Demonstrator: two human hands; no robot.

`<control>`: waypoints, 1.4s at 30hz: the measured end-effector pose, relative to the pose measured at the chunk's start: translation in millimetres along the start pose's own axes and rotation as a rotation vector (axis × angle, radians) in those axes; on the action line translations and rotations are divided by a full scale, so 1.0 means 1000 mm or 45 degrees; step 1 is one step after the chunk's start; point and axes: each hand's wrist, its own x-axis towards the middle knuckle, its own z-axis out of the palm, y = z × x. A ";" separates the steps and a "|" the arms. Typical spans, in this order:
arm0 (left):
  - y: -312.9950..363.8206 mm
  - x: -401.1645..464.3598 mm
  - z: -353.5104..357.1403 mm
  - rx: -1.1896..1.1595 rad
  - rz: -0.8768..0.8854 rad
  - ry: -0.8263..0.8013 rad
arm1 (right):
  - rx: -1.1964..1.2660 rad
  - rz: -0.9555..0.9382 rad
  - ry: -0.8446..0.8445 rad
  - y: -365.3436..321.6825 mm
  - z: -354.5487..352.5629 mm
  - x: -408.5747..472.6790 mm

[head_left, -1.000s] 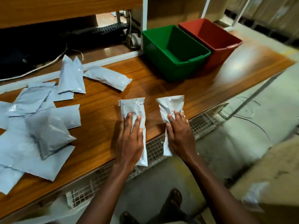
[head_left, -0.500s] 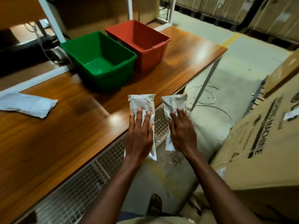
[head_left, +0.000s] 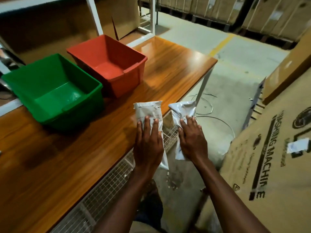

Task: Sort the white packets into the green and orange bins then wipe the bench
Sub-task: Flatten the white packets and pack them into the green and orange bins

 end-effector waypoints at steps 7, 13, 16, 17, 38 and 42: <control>0.006 0.102 0.015 -0.017 -0.117 0.218 | 0.041 -0.194 0.052 0.001 -0.011 0.127; 0.021 0.176 -0.018 -0.034 -0.184 0.365 | 0.142 -0.484 0.127 -0.032 -0.034 0.231; 0.025 0.201 -0.025 -0.086 -0.243 0.396 | 0.223 -0.590 0.104 -0.056 -0.031 0.273; 0.026 0.206 -0.025 -0.098 -0.269 0.392 | 0.258 -0.618 0.079 -0.064 -0.029 0.286; 0.052 0.270 -0.074 0.453 -0.684 0.576 | 0.612 -1.036 -0.409 -0.142 -0.013 0.419; 0.007 0.298 -0.089 0.463 -0.752 0.543 | 0.572 -1.031 -0.454 -0.168 -0.006 0.422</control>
